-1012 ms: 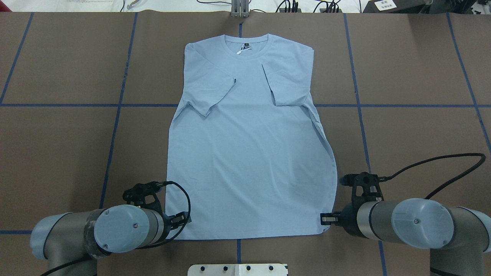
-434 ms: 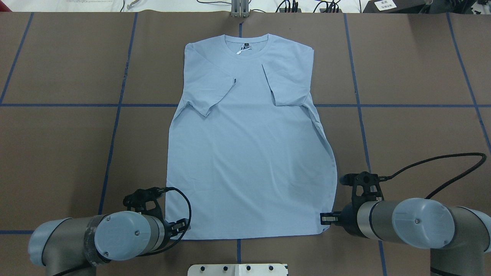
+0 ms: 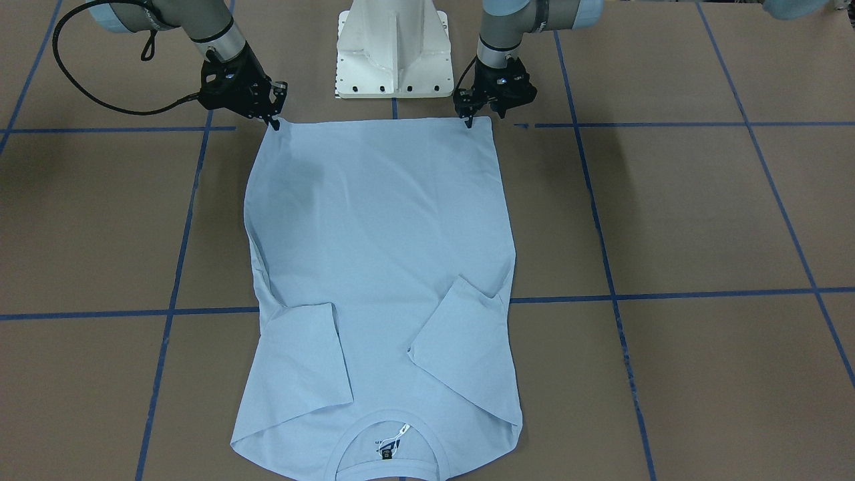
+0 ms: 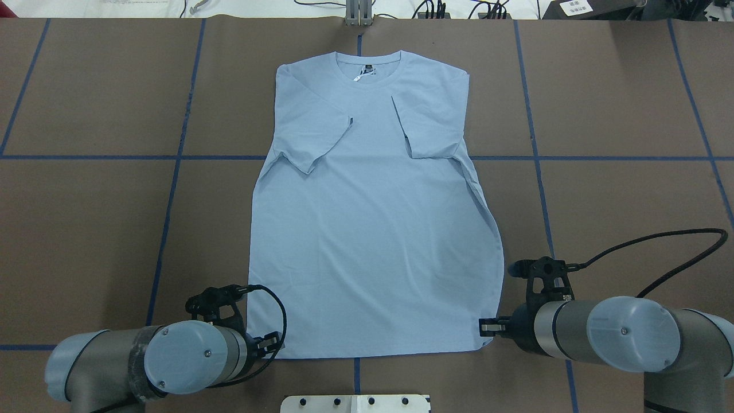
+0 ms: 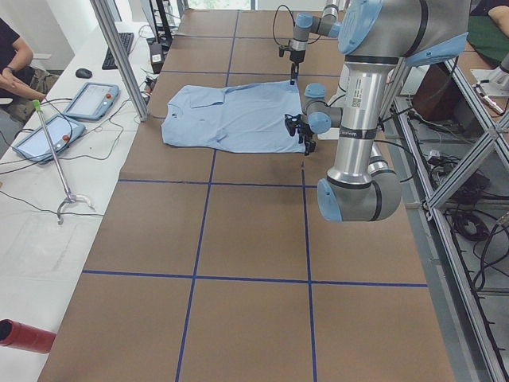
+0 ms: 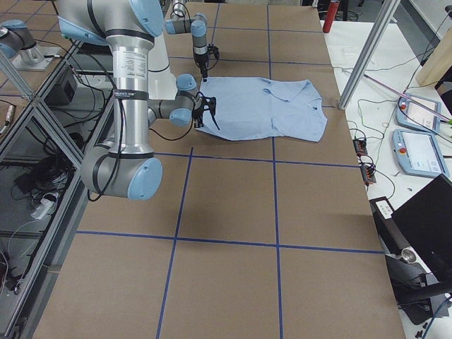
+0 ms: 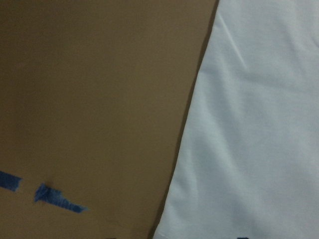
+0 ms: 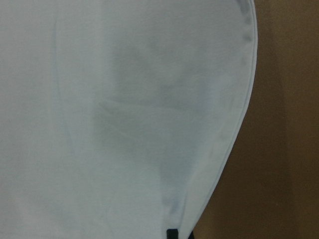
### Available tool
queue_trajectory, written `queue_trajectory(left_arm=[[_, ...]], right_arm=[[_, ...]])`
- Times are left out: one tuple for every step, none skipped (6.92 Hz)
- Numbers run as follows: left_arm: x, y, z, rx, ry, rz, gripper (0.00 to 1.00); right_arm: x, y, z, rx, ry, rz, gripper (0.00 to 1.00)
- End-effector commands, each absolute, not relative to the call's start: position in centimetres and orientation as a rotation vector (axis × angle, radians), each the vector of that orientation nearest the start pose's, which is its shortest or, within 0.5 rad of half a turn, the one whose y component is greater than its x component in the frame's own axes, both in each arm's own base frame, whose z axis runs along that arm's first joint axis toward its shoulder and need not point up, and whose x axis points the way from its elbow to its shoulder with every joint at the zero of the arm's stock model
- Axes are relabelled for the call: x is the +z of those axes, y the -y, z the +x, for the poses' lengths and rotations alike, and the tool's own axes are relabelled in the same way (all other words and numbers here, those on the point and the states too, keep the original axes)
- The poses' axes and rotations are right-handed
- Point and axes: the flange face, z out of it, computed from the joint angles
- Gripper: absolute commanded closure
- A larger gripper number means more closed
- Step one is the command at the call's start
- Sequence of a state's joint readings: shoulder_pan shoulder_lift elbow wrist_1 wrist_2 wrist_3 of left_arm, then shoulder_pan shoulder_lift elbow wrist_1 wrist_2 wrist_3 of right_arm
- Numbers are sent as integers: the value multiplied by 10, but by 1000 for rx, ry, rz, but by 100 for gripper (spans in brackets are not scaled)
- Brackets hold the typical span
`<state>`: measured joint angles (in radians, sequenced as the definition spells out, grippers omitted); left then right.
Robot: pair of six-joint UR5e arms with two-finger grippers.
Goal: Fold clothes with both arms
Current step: 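Grasp both hem corners with the left and right grippers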
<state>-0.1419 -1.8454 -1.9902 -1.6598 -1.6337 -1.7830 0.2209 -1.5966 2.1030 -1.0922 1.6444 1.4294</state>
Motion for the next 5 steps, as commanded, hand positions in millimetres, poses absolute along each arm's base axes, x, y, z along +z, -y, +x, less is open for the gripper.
queue_trajectory(left_arm=[[322, 204, 535, -311, -781, -88, 24], [320, 204, 534, -311, -784, -88, 37], [320, 204, 534, -311, -786, -88, 56], [320, 204, 534, -312, -786, -87, 70], [318, 204, 533, -311, -789, -87, 88]], right_arm=[[369, 226, -431, 37, 980, 111, 100], [369, 226, -431, 35, 981, 110, 100], [370, 226, -431, 35, 979, 110, 100], [370, 226, -431, 36, 978, 109, 100], [370, 227, -430, 36, 978, 108, 100]])
